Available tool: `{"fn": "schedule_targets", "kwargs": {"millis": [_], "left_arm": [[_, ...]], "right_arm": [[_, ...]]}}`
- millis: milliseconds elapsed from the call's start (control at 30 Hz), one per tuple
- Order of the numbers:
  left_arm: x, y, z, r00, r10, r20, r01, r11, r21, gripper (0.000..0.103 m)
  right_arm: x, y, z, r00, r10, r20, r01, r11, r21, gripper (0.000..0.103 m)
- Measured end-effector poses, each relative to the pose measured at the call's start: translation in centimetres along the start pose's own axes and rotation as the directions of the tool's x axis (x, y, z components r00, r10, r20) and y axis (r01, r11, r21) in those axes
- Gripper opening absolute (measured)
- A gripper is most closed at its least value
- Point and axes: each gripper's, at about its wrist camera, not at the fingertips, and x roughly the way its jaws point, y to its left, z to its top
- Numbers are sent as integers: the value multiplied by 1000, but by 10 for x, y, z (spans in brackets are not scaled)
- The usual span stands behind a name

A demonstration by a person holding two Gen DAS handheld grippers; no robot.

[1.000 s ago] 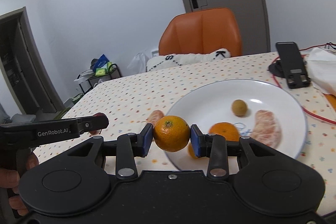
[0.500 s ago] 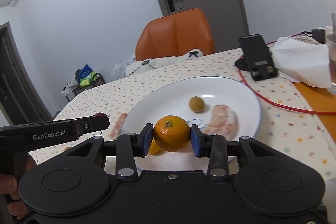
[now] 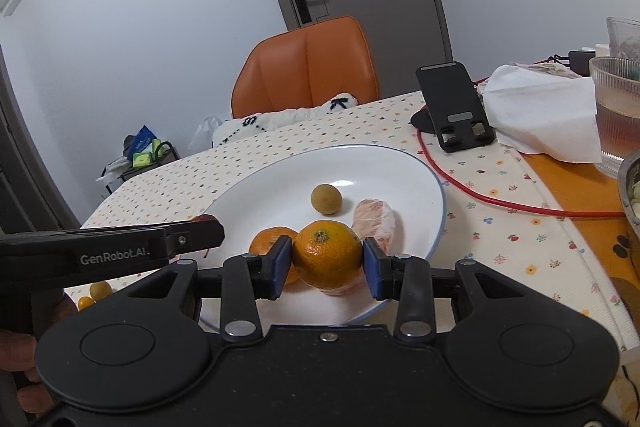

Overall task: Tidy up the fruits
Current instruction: 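Carry apple and tangerine over the white plate and open both tools, then withdraw both open tools from the plate toward the remaining fruit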

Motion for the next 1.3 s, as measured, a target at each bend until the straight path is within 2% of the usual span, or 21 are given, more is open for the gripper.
{"fn": "schedule_targets", "kwargs": {"millis": [400,733,867,967,1067,1300], "left_arm": [[-1,14,1,999,35,-9,-36,999,-33,27],[-16,37,0,998,61,-6,-61,996,-70,27],[-27,52,1,996,92,0,-92,991,-96,30],[-34,62,0,993,118,11,-116,986,-119,38],[-40,68,-1,992,126,14,-123,983,-136,43],[-52,72,-7,993,120,20,-116,983,-142,48]], "right_arm": [[8,3,0,1000,-9,-7,9,1000,-6,37],[17,17,16,1000,-9,25,10,999,-35,38],[17,22,20,999,-17,46,19,999,-43,52],[13,28,20,999,7,52,-4,999,-51,56],[8,34,18,998,10,57,-6,998,-68,65],[-3,44,17,998,11,70,-6,997,-80,70]]}}
